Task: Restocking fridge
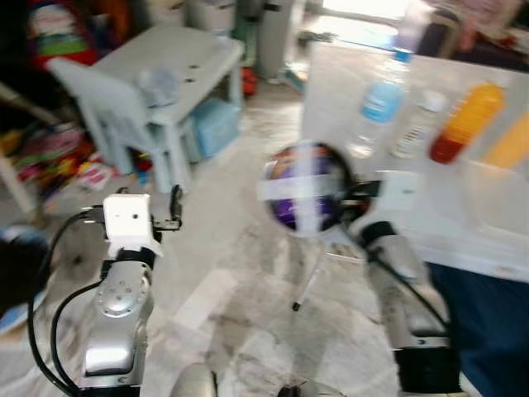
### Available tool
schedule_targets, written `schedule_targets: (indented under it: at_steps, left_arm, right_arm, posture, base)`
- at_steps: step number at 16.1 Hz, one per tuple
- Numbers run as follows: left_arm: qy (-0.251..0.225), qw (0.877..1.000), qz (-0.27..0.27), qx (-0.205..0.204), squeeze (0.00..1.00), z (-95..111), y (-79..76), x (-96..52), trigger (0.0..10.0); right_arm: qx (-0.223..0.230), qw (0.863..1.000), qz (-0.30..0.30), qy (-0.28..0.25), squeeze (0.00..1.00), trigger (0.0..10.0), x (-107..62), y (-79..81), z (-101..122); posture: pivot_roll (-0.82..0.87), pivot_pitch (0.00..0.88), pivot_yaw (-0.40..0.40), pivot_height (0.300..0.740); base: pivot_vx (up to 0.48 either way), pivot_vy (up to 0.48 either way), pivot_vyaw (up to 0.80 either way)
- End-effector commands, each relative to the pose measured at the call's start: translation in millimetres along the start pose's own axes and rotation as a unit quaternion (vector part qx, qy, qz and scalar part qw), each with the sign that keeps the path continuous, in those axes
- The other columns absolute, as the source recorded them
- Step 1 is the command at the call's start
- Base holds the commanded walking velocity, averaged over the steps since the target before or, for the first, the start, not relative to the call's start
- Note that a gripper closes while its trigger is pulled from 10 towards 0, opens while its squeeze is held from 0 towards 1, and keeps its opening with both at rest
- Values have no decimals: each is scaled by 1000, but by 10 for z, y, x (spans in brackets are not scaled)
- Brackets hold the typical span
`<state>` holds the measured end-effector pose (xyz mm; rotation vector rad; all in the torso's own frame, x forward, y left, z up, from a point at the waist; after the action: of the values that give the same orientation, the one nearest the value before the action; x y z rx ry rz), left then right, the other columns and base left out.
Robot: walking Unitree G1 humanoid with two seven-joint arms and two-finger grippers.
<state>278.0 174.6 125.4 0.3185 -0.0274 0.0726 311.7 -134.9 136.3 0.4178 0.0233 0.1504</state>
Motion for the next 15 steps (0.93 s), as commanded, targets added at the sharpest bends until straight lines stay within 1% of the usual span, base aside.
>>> schedule_targets:
  at_steps: [1,5,9,12,14,15]
  left_arm:
    - [10,1000,-1,-1,0,-39,-13,-2,10000]
    - [13,1000,-4,-7,0,-45,-36,8,10000]
    - [11,1000,-5,-3,0,-45,-40,3,10000]
    - [21,1000,-1,-5,0,-86,-18,-16,10000]
    - [25,1000,-2,-1,0,-115,-24,-39,10000]
    - [26,1000,-2,-1,0,-122,-34,-45,10000]
  right_arm:
    - [-2,1000,6,-15,0,10000,-8,-1,82]
    - [3,999,28,-14,0,10000,-11,68,82]
    - [6,999,45,-11,0,10000,-14,114,70]
    - [10,999,50,-8,0,10000,-36,122,52]
    - [9,999,50,-5,0,10000,-56,105,31]
    - [10,999,50,-4,0,10000,-59,100,24]
  posture:
    - [45,31,-37,740]
    - [42,28,-37,740]
    - [46,31,-41,740]
    - [46,31,-39,740]
    - [47,32,-38,740]
    - [49,34,-39,740]
  base:
    - [0,0,800]
    - [0,0,800]
    - [0,0,797]
    - [0,0,794]
    - [0,253,794]
    - [0,0,794]
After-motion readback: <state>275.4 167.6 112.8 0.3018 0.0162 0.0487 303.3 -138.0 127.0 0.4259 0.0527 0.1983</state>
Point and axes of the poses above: a point about 5 cm out from each wrist's last joint towards the gripper, its own x axis pointing out of the wrist towards the gripper, its own z axis along the axis of the wrist's last joint, y = z × x, the point moved 2 cm from there along x, pointing out of the wrist towards the gripper, and after that the axes turned 14 degrees about x, right-handed, at the moved point
